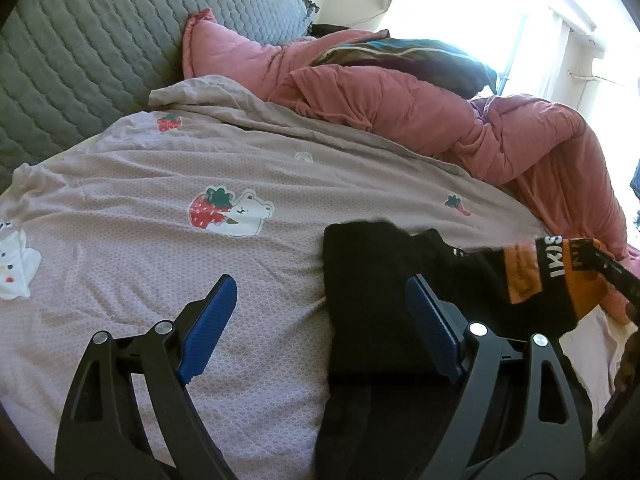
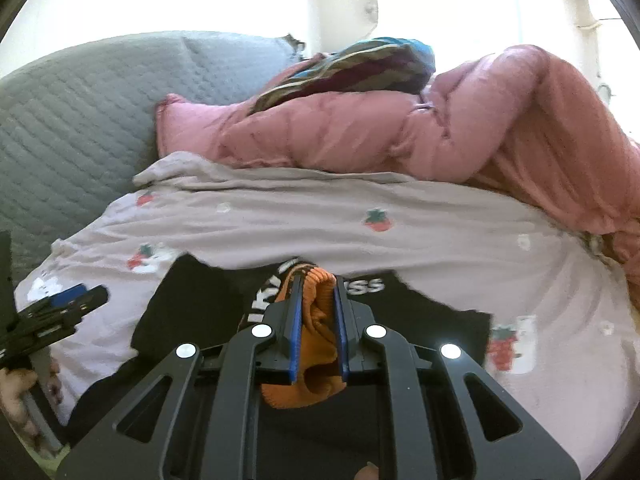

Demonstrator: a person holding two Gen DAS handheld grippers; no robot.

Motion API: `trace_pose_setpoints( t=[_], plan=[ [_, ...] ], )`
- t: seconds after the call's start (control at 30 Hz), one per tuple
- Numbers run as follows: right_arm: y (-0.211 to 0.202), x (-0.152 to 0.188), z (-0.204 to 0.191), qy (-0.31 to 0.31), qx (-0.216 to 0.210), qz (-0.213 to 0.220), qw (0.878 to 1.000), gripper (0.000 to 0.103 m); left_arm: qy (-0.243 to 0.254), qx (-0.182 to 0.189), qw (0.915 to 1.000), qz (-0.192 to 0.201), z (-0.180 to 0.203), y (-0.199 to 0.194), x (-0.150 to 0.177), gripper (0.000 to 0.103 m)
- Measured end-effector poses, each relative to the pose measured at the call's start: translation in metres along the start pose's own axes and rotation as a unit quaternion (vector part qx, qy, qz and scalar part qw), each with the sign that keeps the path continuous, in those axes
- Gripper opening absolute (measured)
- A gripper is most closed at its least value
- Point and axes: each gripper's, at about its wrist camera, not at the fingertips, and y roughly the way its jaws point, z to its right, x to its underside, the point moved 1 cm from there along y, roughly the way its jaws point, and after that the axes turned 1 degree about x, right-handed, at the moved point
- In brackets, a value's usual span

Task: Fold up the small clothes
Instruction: 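Grasp the folded orange cuff with the right tool, then straighten the cuff flat on the shirt and open the right tool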

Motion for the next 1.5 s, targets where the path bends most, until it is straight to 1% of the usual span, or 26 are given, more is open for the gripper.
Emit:
trace_pose_setpoints(
  t=[0.13,0.23,0.4,0.47,0.6,0.73,0.8,0.83,0.87,0.97,1.07,1.2,1.23,1.3,1.37,1.5],
  plan=[
    [0.000,0.004,0.022,0.011,0.025,-0.002,1.000,0.012,0.003,-0.002,1.0000,0.000,0.002,0.000,-0.001,0.079],
    [0.003,0.010,0.034,0.020,0.033,-0.008,0.999,0.012,0.011,0.000,0.9999,-0.001,0.007,0.001,0.000,0.079],
    [0.009,0.022,0.047,0.031,0.042,-0.020,0.998,0.012,0.040,0.013,0.9988,-0.022,0.031,0.013,0.002,0.079],
    [0.011,0.027,0.051,0.035,0.043,-0.025,0.998,0.012,0.047,0.017,0.9985,-0.024,0.040,0.015,0.001,0.079],
    [0.013,0.033,0.058,0.041,0.049,-0.034,0.997,0.012,0.079,0.014,0.9951,-0.057,0.070,0.033,0.000,0.079],
    [0.017,0.038,0.067,0.047,0.062,-0.048,0.996,0.012,0.088,0.024,0.9922,-0.085,0.087,0.055,0.001,0.079],
    [0.018,0.040,0.072,0.046,0.076,-0.052,0.995,0.011,0.092,0.027,0.9906,-0.098,0.092,0.066,0.004,0.079],
    [0.018,0.041,0.073,0.044,0.085,-0.051,0.994,0.008,0.094,0.029,0.9893,-0.107,0.093,0.073,0.008,0.079],
    [0.017,0.041,0.077,0.044,0.094,-0.050,0.993,0.008,0.095,0.030,0.9883,-0.115,0.093,0.078,0.012,0.079],
    [0.013,0.045,0.086,0.053,0.103,-0.053,0.992,0.008,0.090,0.035,0.9863,-0.134,0.088,0.087,0.022,0.079],
    [0.013,0.050,0.082,0.047,0.092,-0.061,0.993,0.008,0.097,0.034,0.9850,-0.138,0.088,0.087,0.026,0.079],
    [0.023,0.058,0.057,0.028,0.055,-0.084,0.995,0.009,0.110,0.028,0.9838,-0.138,0.090,0.086,0.027,0.079],
    [0.025,0.060,0.050,0.024,0.046,-0.089,0.995,0.016,0.115,0.025,0.9832,-0.140,0.090,0.086,0.029,0.079],
    [0.030,0.063,0.037,0.019,0.030,-0.098,0.995,0.026,0.124,0.018,0.9818,-0.142,0.091,0.084,0.032,0.079],
    [0.034,0.068,0.023,0.009,0.014,-0.108,0.994,0.026,0.127,0.019,0.9811,-0.145,0.091,0.085,0.033,0.079],
    [0.039,0.072,0.010,-0.001,0.000,-0.120,0.993,0.028,0.128,0.020,0.9808,-0.146,0.091,0.084,0.033,0.079]
  ],
)
